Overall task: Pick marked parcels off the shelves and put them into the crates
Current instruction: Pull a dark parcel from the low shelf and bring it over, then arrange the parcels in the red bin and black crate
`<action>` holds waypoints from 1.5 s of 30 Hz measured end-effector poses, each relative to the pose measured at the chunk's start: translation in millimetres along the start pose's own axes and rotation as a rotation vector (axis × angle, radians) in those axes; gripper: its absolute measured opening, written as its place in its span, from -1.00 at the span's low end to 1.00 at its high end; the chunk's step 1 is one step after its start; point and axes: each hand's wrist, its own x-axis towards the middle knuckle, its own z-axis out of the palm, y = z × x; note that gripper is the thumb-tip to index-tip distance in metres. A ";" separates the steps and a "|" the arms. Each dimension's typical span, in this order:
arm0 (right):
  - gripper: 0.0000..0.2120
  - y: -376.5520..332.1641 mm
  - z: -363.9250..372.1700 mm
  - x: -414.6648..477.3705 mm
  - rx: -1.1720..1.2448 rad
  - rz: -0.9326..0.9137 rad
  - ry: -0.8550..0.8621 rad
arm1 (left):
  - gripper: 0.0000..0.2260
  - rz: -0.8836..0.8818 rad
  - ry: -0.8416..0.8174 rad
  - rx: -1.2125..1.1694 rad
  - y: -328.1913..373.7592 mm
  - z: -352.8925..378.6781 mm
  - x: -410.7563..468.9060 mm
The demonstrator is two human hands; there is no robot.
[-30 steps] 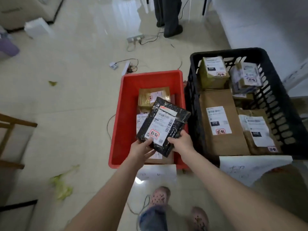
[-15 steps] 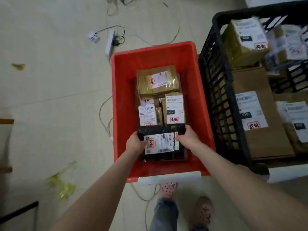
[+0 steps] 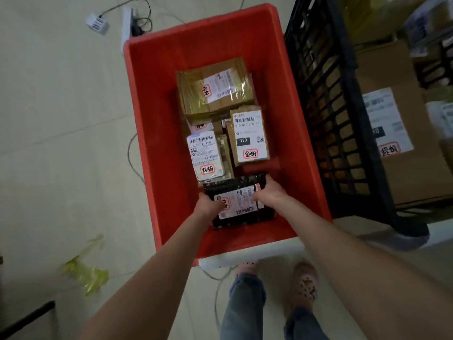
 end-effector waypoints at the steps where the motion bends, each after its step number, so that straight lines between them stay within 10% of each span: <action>1: -0.32 -0.6 -3.0 -5.3 -0.007 -0.003 0.006 | -0.57 0.016 0.008 0.036 2.7 -1.9 -4.1; 11: -0.28 -5.4 -67.5 -115.2 -0.261 -0.333 0.297 | -0.34 0.469 0.243 0.912 75.6 -8.5 -119.7; 20: -0.39 56.9 -161.9 -238.5 -0.255 -0.530 0.653 | -0.39 1.103 0.464 0.927 169.4 64.7 -269.4; 45: -0.33 722.8 -92.4 -505.3 0.413 0.423 0.919 | -0.32 1.700 -0.270 1.757 -185.4 591.7 -611.3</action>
